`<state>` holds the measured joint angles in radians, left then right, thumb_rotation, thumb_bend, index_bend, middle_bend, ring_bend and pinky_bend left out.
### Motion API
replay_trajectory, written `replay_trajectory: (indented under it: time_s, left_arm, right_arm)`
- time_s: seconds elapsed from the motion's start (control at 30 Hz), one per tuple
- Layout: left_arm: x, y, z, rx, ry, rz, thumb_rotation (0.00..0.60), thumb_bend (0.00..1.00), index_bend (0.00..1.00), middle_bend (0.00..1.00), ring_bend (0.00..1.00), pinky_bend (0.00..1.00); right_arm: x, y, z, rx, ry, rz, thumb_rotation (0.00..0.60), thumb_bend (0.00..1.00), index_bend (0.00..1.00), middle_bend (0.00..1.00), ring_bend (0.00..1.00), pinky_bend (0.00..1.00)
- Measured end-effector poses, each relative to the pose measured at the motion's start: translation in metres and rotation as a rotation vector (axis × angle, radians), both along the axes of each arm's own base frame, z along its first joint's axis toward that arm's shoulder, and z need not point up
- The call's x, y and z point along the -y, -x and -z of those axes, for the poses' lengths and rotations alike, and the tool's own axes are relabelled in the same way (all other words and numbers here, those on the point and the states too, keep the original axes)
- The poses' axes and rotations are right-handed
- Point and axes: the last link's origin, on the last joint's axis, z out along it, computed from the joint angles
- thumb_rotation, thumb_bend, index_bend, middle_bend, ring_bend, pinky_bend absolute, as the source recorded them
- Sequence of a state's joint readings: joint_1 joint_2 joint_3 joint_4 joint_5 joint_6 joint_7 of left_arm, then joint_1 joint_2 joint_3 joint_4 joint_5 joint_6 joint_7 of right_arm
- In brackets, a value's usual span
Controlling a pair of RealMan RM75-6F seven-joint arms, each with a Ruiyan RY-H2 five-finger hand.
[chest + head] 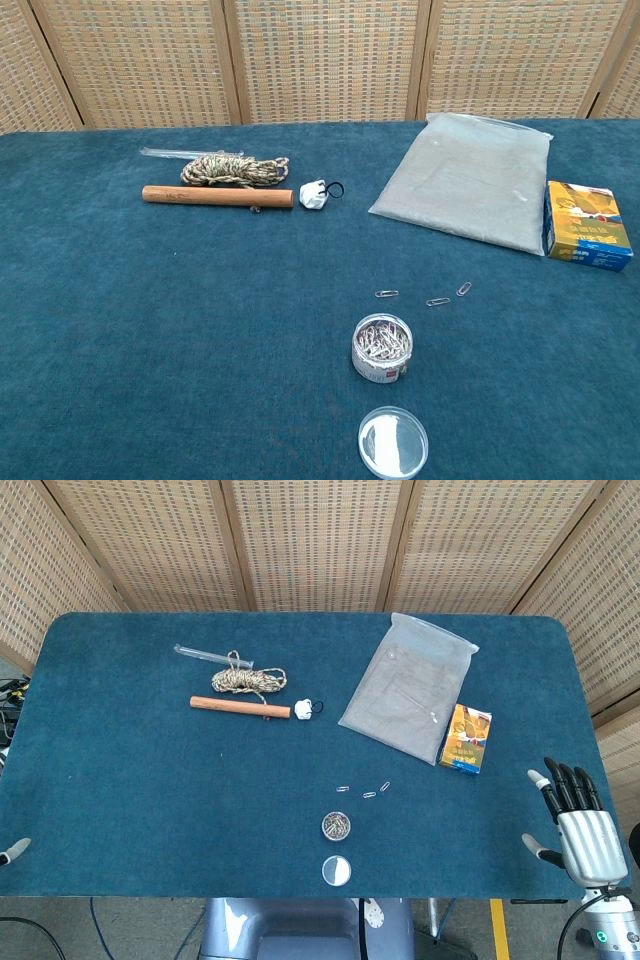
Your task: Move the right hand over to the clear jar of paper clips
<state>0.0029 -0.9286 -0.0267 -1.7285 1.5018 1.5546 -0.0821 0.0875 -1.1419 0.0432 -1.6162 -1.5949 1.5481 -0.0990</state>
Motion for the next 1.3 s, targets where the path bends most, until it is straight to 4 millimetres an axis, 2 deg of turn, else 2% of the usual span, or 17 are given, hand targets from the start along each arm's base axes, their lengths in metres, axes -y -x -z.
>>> replay_trajectory:
  time_s: [0.27, 0.33, 0.43, 0.53, 0.67, 0.9, 1.07, 1.17, 1.3]
  left_arm:
    - [0.002, -0.003, 0.000, -0.003, -0.015, 0.010, 0.600, 0.10, 0.00, 0.00, 0.00, 0.00]
    - [0.001, -0.004, 0.000, -0.007, -0.020, 0.013, 0.600, 0.10, 0.00, 0.00, 0.00, 0.00]
    - [-0.002, -0.002, 0.002, -0.010, -0.014, 0.000, 0.600, 0.10, 0.00, 0.00, 0.00, 0.00]
    - [-0.007, 0.001, 0.004, -0.018, -0.007, -0.022, 0.600, 0.10, 0.00, 0.00, 0.00, 0.00]
    - [-0.014, 0.004, 0.007, -0.028, -0.006, -0.046, 0.600, 0.10, 0.00, 0.00, 0.00, 0.00]
    - [-0.023, 0.010, 0.011, -0.038, 0.001, -0.082, 0.600, 0.10, 0.00, 0.00, 0.00, 0.00]
    - [-0.028, 0.013, 0.012, -0.042, 0.007, -0.104, 0.600, 0.10, 0.00, 0.00, 0.00, 0.00]
    - [-0.029, 0.014, 0.012, -0.042, 0.006, -0.108, 0.600, 0.10, 0.00, 0.00, 0.00, 0.00]
    - [-0.030, 0.015, 0.013, -0.043, 0.010, -0.111, 0.600, 0.10, 0.00, 0.00, 0.00, 0.00]
  right_arm:
    - [0.002, 0.002, 0.007, 0.044, -0.068, 0.013, 0.600, 0.00, 0.17, 0.00, 0.00, 0.00]
    - [0.009, 0.003, 0.011, 0.045, -0.106, 0.006, 0.600, 0.00, 0.20, 0.00, 0.00, 0.00]
    - [0.026, -0.004, 0.019, 0.036, -0.160, -0.019, 0.600, 0.01, 0.32, 0.00, 0.00, 0.00]
    - [0.047, -0.017, 0.029, 0.037, -0.221, -0.046, 0.600, 0.11, 0.39, 0.00, 0.00, 0.00]
    - [0.082, -0.045, 0.050, 0.026, -0.323, -0.093, 0.600, 0.29, 0.45, 0.00, 0.00, 0.00]
    - [0.130, -0.098, 0.108, 0.015, -0.462, -0.198, 0.600, 0.38, 0.46, 0.00, 0.00, 0.00]
    - [0.154, -0.114, 0.149, -0.027, -0.530, -0.214, 0.600, 0.38, 0.46, 0.00, 0.00, 0.00]
    - [0.163, -0.117, 0.167, -0.048, -0.543, -0.208, 0.600, 0.38, 0.46, 0.00, 0.00, 0.00]
    - [0.171, -0.117, 0.181, -0.081, -0.545, -0.203, 0.600, 0.38, 0.46, 0.00, 0.00, 0.00]
